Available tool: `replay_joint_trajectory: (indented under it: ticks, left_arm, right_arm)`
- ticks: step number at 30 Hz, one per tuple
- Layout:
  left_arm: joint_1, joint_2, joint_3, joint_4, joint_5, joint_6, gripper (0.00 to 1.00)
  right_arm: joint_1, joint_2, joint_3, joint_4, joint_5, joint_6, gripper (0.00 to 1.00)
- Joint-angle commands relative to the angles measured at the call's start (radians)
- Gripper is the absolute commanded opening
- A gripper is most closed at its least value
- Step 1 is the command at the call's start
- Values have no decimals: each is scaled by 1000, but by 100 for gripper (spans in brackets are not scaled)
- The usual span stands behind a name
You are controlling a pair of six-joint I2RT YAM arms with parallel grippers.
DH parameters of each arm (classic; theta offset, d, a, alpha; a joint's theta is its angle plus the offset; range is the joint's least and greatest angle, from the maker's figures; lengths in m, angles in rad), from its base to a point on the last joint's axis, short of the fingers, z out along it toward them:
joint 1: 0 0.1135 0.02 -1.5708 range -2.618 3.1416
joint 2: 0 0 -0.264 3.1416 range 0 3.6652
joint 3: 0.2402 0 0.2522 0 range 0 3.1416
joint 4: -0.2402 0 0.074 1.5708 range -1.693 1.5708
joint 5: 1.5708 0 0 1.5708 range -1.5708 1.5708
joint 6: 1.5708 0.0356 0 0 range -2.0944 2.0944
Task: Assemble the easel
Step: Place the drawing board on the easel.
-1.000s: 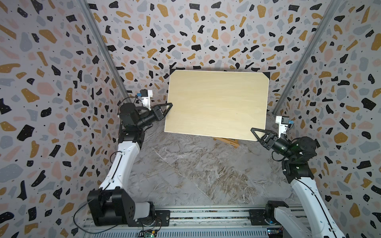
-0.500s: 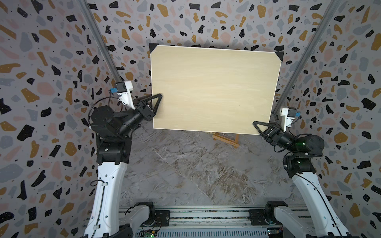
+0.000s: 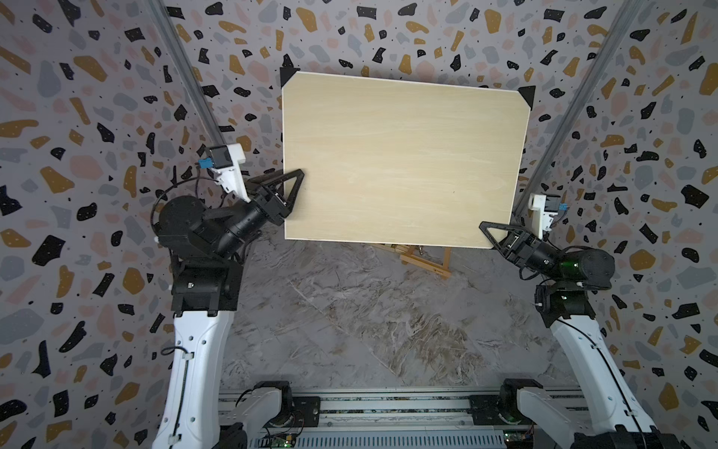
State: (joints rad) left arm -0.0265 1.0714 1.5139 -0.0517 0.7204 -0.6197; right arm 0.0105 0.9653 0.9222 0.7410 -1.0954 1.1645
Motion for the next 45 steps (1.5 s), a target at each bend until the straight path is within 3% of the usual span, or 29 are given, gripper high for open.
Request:
replay_joint_trajectory:
  ticks: [1, 9, 11, 13, 19, 24, 27, 29, 32, 36, 39, 45]
  left_arm:
    - [-214, -39, 84, 3, 724, -63, 41]
    - [-214, 26, 119, 1, 711, -126, 43]
    - [-219, 52, 111, 141, 703, -263, 42]
    - [-228, 56, 90, 204, 690, -324, 38]
    - [-229, 45, 107, 77, 701, -170, 33]
    - [-232, 20, 51, 88, 705, -137, 25]
    - [-238, -10, 5, 87, 695, -110, 22]
    - [-246, -28, -12, 90, 693, -110, 18]
    - [-260, -72, -57, 106, 676, -111, 15]
    - [-305, -124, -132, 203, 618, -144, 12]
    - [-325, -125, -143, 289, 604, -213, 6]
    - [-336, -109, -127, 321, 570, -205, 0]
  right_arm:
    - [76, -20, 16, 42, -151, -69, 0]
    - [90, -83, -57, -1, -168, -118, 0]
    - [107, -109, -86, -51, -150, -179, 0]
    - [106, -110, -85, -152, -129, -260, 0]
    - [34, -48, 6, -420, -37, -487, 0]
    - [-25, 62, 72, -416, -61, -568, 0]
    - [-31, 110, 150, -454, -14, -632, 0]
    - [-29, 158, 204, -451, -64, -649, 0]
    - [-59, 203, 273, -584, 9, -764, 0]
    - [-70, 254, 256, -469, -55, -750, 0]
    - [-63, 270, 280, -483, -74, -782, 0]
    - [-64, 303, 311, -509, -100, -761, 0]
